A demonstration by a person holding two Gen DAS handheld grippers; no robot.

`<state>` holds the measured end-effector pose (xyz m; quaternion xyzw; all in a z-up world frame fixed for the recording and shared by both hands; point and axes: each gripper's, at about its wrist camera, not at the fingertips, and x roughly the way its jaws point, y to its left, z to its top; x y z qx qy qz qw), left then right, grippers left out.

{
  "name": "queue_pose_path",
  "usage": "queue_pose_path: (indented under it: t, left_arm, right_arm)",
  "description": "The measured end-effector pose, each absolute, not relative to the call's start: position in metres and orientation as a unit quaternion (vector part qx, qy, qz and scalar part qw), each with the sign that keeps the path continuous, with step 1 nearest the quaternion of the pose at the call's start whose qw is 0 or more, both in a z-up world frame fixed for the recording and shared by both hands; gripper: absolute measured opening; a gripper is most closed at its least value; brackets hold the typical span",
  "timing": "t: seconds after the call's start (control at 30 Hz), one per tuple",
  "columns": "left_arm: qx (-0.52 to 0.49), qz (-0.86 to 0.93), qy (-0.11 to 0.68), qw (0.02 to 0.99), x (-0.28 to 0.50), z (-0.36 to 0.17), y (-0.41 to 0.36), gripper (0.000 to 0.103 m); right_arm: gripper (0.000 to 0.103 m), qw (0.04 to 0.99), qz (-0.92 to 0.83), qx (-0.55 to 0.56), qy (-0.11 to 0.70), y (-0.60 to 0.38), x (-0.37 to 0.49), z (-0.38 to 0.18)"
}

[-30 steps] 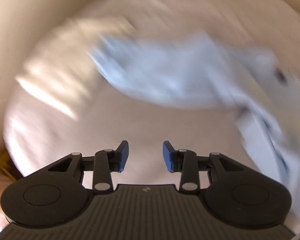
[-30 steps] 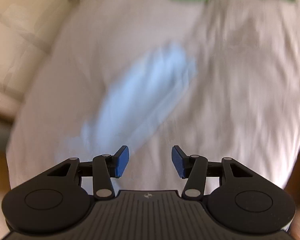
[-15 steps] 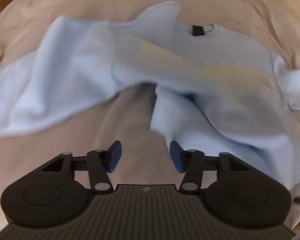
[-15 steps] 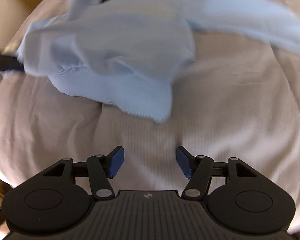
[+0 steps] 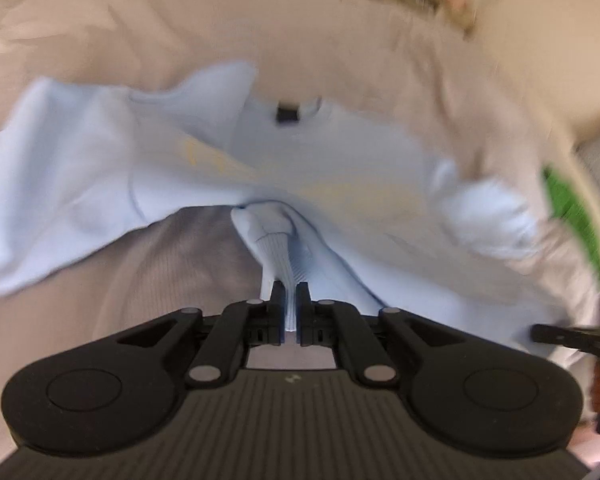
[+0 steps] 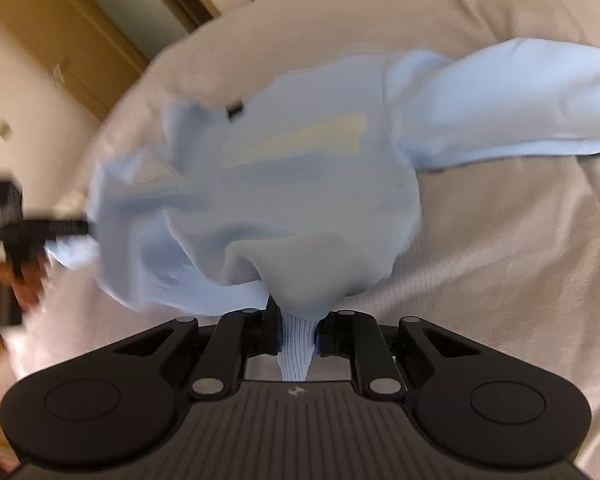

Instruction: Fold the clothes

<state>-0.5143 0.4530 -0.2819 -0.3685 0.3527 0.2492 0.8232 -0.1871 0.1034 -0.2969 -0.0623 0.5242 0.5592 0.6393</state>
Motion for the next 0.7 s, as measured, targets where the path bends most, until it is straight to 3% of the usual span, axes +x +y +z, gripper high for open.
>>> queue_pose_path:
  t: [0.17, 0.27, 0.3, 0.33, 0.37, 0.4, 0.47, 0.5, 0.57, 0.6, 0.63, 0.7]
  left_arm:
    - [-0.428, 0.292, 0.287, 0.806, -0.598, -0.198, 0.399, 0.002]
    - [-0.466, 0.332, 0.309, 0.76, -0.63, -0.202, 0.373, 0.01]
    - [-0.467, 0.34, 0.353, 0.736, -0.631, -0.22, 0.364, 0.01]
    - [-0.467, 0.348, 0.396, 0.71, -0.633, -0.238, 0.355, 0.011]
    - [-0.469, 0.353, 0.439, 0.68, -0.635, -0.259, 0.346, 0.011]
    - [-0.479, 0.354, 0.467, 0.653, -0.637, -0.281, 0.339, 0.011]
    - [-0.503, 0.358, 0.473, 0.629, -0.638, -0.307, 0.33, 0.011]
    - [-0.512, 0.36, 0.471, 0.622, -0.637, -0.317, 0.327, 0.016]
    - [-0.504, 0.372, 0.44, 0.644, -0.624, -0.318, 0.332, 0.038]
    - [-0.49, 0.378, 0.425, 0.66, -0.616, -0.316, 0.336, 0.054]
    - [-0.476, 0.383, 0.413, 0.675, -0.607, -0.315, 0.34, 0.062]
    - [-0.445, 0.384, 0.404, 0.701, -0.588, -0.317, 0.351, 0.066]
  right_arm:
    - [0.013, 0.543, 0.576, 0.046, 0.609, 0.072, -0.14, -0.237]
    - [0.015, 0.528, 0.542, 0.099, 0.647, 0.058, -0.119, -0.221]
    - [0.029, 0.534, 0.52, 0.097, 0.659, 0.056, -0.114, -0.222]
    - [0.055, 0.55, 0.504, 0.052, 0.664, 0.056, -0.117, -0.232]
    - [0.068, 0.564, 0.485, 0.007, 0.668, 0.055, -0.119, -0.242]
    - [0.073, 0.577, 0.466, -0.037, 0.67, 0.055, -0.122, -0.252]
    - [0.072, 0.577, 0.438, -0.087, 0.684, 0.051, -0.128, -0.278]
    - [0.071, 0.568, 0.429, -0.095, 0.696, 0.047, -0.132, -0.293]
    - [0.071, 0.573, 0.417, -0.091, 0.7, 0.039, -0.136, -0.312]
    - [0.071, 0.582, 0.411, -0.087, 0.696, 0.036, -0.138, -0.318]
    - [0.072, 0.591, 0.407, -0.081, 0.692, 0.034, -0.139, -0.324]
    - [0.071, 0.606, 0.411, -0.053, 0.679, 0.033, -0.14, -0.333]
